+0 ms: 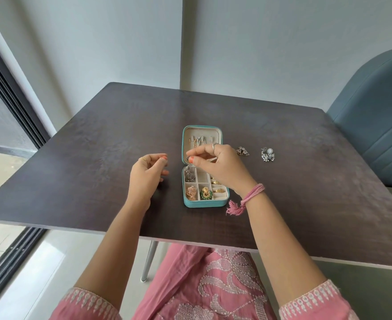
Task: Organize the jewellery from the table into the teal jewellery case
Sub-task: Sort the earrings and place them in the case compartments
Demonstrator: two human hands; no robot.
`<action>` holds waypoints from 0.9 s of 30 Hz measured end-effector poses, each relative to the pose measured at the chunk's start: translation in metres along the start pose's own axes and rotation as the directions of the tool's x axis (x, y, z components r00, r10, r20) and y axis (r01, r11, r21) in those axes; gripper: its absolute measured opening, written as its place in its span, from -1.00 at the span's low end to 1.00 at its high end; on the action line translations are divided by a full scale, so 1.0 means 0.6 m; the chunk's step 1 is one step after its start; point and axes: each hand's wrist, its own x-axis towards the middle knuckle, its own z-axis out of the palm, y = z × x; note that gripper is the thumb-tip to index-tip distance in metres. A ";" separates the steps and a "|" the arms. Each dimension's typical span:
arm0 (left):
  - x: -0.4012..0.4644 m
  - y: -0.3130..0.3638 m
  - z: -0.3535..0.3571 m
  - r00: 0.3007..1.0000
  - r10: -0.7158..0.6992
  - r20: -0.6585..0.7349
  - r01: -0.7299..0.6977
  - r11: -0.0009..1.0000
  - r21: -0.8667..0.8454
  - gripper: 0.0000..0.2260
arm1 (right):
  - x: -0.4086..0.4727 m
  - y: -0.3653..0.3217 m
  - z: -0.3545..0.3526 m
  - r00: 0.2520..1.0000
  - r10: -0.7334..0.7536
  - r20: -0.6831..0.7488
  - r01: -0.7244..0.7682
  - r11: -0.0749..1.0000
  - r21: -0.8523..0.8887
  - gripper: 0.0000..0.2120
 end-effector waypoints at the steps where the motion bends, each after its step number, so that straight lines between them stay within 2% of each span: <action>1: 0.000 0.000 0.000 1.000 0.001 0.001 -0.001 1.000 -0.002 -0.90 | 0.000 0.000 0.001 1.000 0.000 0.006 0.000 1.000 -0.009 -0.88; 8: -0.002 0.001 -0.001 1.000 0.000 -0.001 0.000 1.000 0.009 -0.89 | -0.001 0.003 0.007 1.000 0.006 0.023 -0.005 0.997 -0.075 -0.87; 15: -0.003 0.003 -0.001 1.000 -0.003 0.000 0.003 1.000 0.023 -0.89 | -0.002 0.010 0.004 0.994 0.065 0.090 -0.044 0.975 -0.218 -0.86; 27: -0.007 0.011 -0.004 1.000 -0.006 -0.007 0.007 1.000 0.008 -0.88 | -0.002 0.023 -0.052 0.988 0.053 -0.143 -0.067 0.993 -0.094 -0.88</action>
